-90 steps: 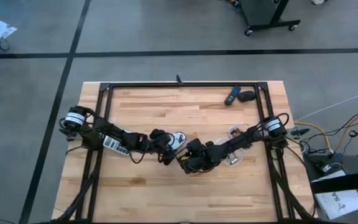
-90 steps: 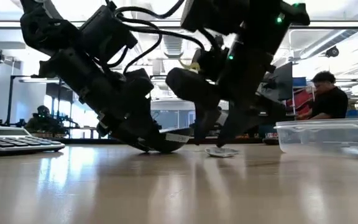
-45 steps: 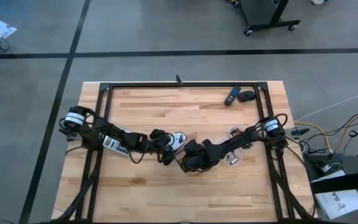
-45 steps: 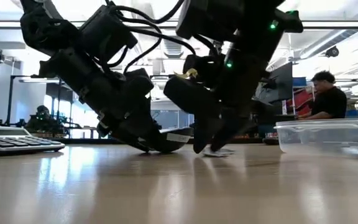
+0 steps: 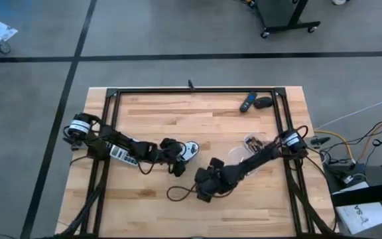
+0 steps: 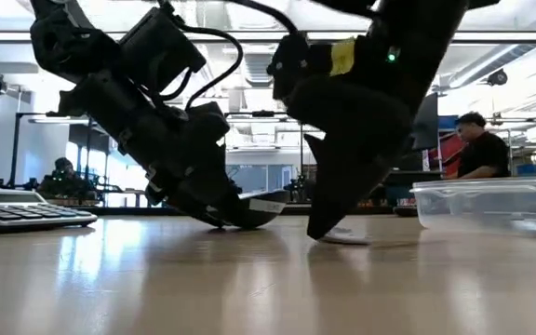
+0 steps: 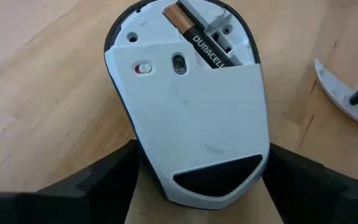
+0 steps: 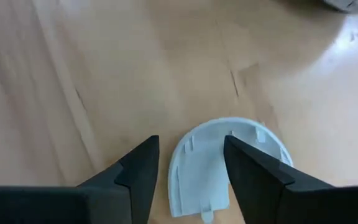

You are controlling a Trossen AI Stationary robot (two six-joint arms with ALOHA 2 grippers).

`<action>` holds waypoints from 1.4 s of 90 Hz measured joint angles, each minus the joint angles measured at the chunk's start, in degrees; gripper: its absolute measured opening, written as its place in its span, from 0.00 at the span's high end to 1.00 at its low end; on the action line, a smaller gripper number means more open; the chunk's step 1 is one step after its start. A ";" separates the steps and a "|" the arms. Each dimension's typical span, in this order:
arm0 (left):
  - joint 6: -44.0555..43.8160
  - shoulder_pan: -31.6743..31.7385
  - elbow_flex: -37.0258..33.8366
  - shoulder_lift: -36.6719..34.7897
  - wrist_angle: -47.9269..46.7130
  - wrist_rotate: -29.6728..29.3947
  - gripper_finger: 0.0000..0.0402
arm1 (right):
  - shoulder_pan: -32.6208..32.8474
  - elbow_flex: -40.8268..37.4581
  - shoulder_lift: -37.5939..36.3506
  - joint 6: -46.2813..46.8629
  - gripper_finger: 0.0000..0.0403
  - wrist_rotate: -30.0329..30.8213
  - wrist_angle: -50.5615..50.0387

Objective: Insert battery
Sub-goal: Close the black/white mouse battery compartment

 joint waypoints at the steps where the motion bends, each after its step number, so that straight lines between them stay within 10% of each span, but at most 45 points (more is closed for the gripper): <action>1: 0.00 0.00 0.00 0.00 0.00 0.00 0.25 | 0.18 0.06 -0.01 0.34 0.60 0.49 0.01; 32: 0.03 0.00 0.00 0.00 -0.04 0.02 0.25 | 3.99 0.54 2.67 16.59 0.58 16.51 0.64; 59: 0.83 0.00 0.00 0.00 -0.09 0.06 0.25 | 4.13 0.57 6.53 27.71 0.65 19.02 0.46; 95: 1.01 0.00 0.00 0.00 -0.07 0.07 0.25 | 3.73 0.60 6.53 26.18 0.97 19.34 0.21; 126: 2.34 -0.02 0.00 0.00 -0.15 0.11 0.25 | 3.95 0.69 3.62 16.54 1.00 18.76 0.00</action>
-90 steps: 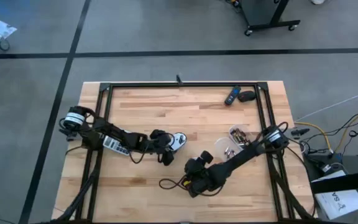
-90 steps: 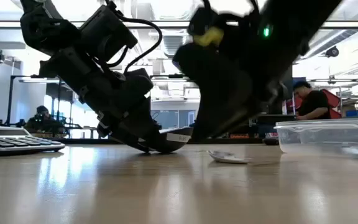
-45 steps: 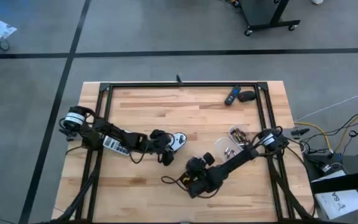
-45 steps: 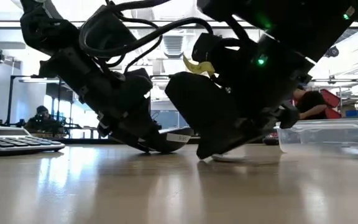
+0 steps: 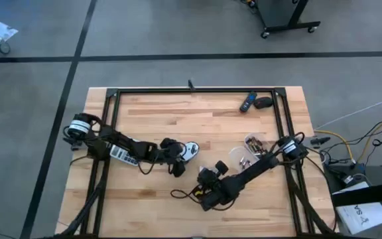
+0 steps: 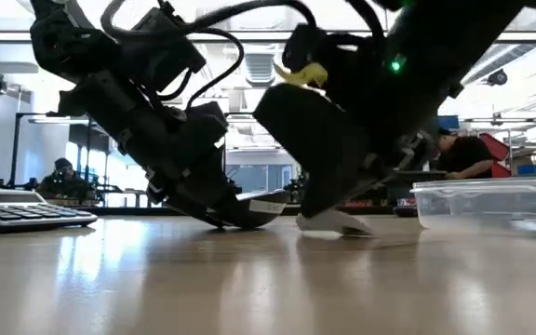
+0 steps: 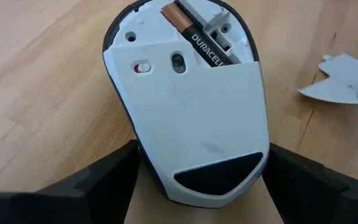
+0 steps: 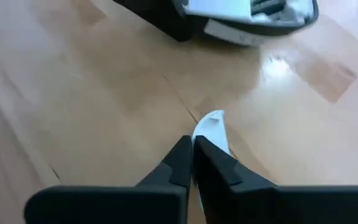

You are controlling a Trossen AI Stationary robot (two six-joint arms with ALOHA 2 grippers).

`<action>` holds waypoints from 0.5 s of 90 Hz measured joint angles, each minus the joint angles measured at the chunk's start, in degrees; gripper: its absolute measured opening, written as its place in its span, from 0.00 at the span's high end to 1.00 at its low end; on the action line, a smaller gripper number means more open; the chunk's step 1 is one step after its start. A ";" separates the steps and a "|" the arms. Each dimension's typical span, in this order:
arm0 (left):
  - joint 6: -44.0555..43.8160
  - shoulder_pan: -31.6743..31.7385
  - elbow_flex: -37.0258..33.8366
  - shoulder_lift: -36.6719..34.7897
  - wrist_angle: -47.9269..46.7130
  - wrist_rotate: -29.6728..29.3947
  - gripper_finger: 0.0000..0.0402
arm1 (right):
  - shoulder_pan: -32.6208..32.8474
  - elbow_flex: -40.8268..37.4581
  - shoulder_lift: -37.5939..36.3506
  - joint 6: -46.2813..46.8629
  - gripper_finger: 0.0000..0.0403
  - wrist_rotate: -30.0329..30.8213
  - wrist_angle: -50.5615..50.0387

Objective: Insert battery
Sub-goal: Close the black/white mouse battery compartment

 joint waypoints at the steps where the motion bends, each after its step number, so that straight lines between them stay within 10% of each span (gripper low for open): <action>1: 0.00 0.00 0.00 0.00 0.01 0.00 0.25 | 0.02 0.00 -0.04 -0.31 1.00 0.06 -0.02; 45: 1.75 -0.09 0.00 0.00 -0.05 0.04 0.25 | 0.66 0.00 -1.76 -3.50 1.00 1.40 0.28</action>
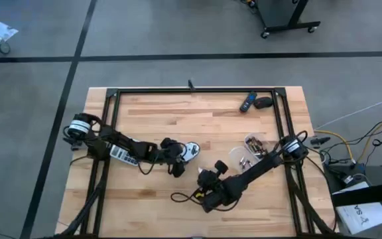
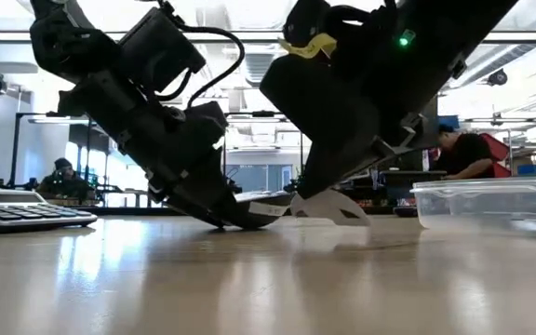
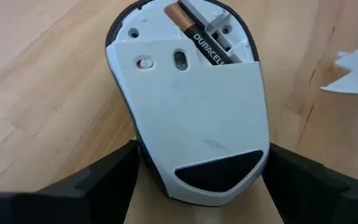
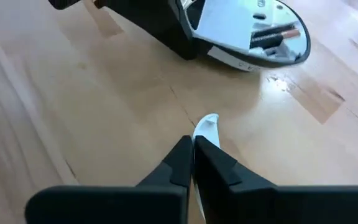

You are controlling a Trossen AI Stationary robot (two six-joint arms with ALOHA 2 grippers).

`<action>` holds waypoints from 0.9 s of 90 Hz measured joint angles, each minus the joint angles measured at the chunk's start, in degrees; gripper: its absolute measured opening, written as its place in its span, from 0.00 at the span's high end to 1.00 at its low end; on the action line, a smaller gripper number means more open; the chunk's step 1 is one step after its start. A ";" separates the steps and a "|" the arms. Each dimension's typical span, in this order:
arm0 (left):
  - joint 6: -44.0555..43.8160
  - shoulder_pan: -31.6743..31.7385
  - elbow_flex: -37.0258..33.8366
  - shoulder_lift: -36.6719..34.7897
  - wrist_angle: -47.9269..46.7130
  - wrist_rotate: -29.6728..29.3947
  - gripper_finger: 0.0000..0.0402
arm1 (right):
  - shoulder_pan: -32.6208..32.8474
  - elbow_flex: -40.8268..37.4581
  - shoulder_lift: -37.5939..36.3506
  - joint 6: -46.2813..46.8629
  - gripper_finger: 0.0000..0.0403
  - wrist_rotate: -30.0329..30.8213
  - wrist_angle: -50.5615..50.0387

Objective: Insert battery
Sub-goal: Close the black/white mouse battery compartment

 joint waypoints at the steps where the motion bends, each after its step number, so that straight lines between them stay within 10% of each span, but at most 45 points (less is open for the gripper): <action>1: 0.00 0.00 0.00 0.00 0.00 0.00 0.25 | 0.00 0.00 -0.05 0.00 1.00 0.00 0.00; 56: 5.98 -1.22 -0.02 0.00 -0.32 1.08 0.25 | -5.21 -2.99 -15.26 2.12 1.00 -3.13 0.37; 81: 5.47 -1.29 0.02 0.00 -1.71 0.80 0.25 | -13.68 -11.62 -17.52 -7.01 1.00 -12.01 18.35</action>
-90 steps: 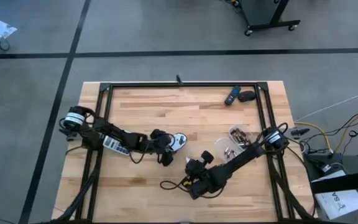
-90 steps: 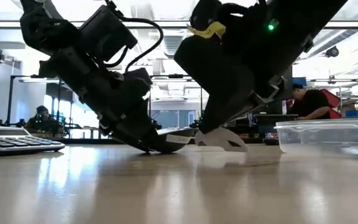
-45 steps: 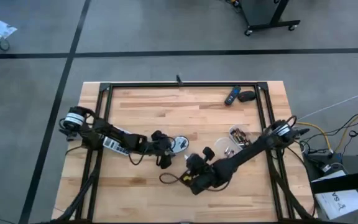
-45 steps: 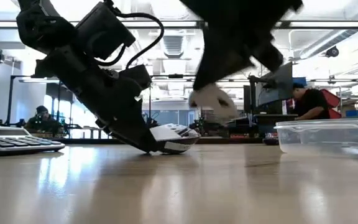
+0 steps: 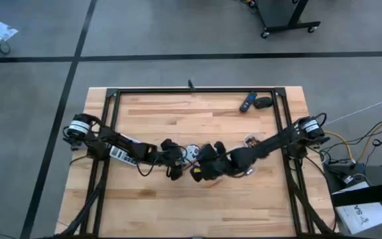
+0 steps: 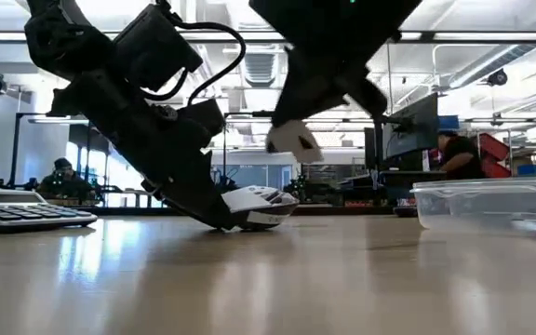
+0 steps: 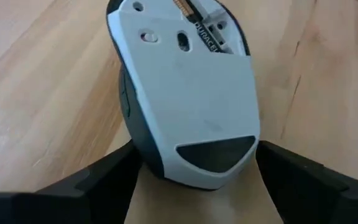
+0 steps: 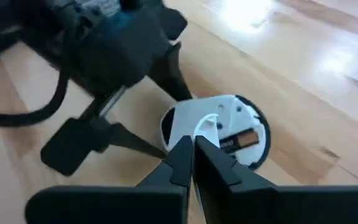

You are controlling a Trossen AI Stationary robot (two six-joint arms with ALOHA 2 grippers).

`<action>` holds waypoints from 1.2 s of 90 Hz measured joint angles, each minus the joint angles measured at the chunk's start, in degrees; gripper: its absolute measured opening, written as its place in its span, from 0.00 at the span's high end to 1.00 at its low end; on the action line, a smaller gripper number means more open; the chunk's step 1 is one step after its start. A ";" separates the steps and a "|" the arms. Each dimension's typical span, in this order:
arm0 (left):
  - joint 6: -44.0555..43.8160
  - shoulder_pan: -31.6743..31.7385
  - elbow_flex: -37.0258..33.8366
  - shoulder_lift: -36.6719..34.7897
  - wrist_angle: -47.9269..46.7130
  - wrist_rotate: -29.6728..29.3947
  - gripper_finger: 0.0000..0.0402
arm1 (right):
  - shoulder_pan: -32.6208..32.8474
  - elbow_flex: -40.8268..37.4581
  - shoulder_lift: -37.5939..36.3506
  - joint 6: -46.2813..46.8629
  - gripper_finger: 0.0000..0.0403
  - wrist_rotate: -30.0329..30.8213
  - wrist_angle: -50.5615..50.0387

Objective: Insert battery
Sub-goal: Close the black/white mouse battery compartment

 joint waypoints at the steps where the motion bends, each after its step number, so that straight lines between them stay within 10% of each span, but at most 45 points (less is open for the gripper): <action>1: 0.04 0.00 0.00 0.00 -0.01 -0.01 0.25 | -0.30 -0.43 -0.20 -0.36 1.00 -0.24 0.85; 62: 0.37 -0.05 -0.13 0.02 5.67 -6.62 0.25 | -11.58 -42.24 -5.95 9.58 1.00 -14.82 79.92; 108: 5.63 0.24 -0.09 0.02 5.80 -7.05 0.24 | -16.66 -43.00 -5.03 6.70 1.00 -23.41 81.73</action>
